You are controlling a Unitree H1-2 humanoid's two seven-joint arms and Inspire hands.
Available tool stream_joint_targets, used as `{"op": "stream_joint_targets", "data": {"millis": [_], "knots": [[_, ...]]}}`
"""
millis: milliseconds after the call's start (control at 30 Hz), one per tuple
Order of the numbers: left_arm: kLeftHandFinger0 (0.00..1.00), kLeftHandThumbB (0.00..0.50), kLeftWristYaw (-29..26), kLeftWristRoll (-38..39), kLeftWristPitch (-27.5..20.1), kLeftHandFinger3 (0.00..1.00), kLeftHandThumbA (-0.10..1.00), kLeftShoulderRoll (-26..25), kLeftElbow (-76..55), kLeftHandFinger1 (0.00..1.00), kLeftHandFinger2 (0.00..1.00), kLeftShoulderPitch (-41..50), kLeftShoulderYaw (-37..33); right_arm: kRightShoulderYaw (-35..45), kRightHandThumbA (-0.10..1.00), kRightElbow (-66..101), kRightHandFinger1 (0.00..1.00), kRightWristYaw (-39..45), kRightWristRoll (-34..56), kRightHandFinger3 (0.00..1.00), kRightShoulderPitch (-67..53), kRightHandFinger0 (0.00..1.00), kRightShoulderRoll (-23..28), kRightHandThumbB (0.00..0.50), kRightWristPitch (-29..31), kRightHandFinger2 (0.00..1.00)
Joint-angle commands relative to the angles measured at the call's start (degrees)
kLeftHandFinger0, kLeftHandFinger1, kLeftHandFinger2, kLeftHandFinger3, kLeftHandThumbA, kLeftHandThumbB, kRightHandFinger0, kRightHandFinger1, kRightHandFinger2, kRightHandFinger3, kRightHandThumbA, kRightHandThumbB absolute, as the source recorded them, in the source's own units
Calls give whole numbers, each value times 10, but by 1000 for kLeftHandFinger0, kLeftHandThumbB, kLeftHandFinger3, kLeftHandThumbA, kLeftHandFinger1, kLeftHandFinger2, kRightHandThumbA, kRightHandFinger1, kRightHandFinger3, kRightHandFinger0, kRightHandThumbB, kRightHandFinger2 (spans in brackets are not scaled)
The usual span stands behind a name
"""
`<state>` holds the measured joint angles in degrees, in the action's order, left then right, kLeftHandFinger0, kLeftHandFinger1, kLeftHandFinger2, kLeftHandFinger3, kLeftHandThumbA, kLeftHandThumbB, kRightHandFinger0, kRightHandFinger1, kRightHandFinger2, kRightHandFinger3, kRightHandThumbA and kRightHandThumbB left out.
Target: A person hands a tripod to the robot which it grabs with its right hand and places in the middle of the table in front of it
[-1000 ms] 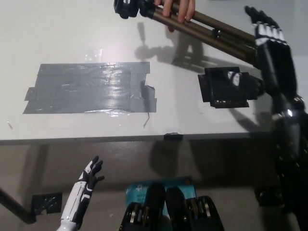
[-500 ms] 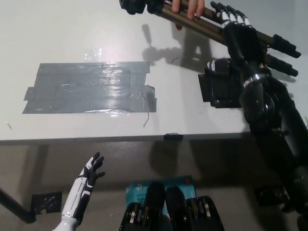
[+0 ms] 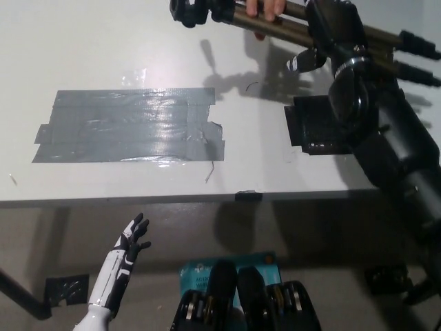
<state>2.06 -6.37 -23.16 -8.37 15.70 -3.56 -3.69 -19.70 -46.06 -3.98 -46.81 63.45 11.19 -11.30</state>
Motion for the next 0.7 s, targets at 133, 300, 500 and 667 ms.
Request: {"op": "stream_joint_targets", "data": {"millis": [133, 300, 500, 667], "knots": [[898, 277, 10, 1, -14, 1000, 979, -9, -14, 1000, 1000, -12, -2, -21, -100, -180, 2, -188, -20, 775, 91, 2, -21, 278, -54, 23], [897, 285, 12, 2, -13, 1000, 981, -11, -14, 1000, 1000, -15, -1, -33, -100, -203, 0, -205, -20, 804, 93, 0, -21, 245, -51, 17], [898, 292, 11, 1, -8, 1000, 986, -11, -15, 1000, 1000, -14, -1, -36, -100, -177, 54, -234, -13, 693, 86, 0, -15, 239, -34, 121], [888, 283, 11, -1, -12, 1000, 982, -10, -13, 1000, 1000, -15, -1, -39, -100, -131, 242, -251, -19, 384, 77, 0, -7, 209, -24, 473]]}}
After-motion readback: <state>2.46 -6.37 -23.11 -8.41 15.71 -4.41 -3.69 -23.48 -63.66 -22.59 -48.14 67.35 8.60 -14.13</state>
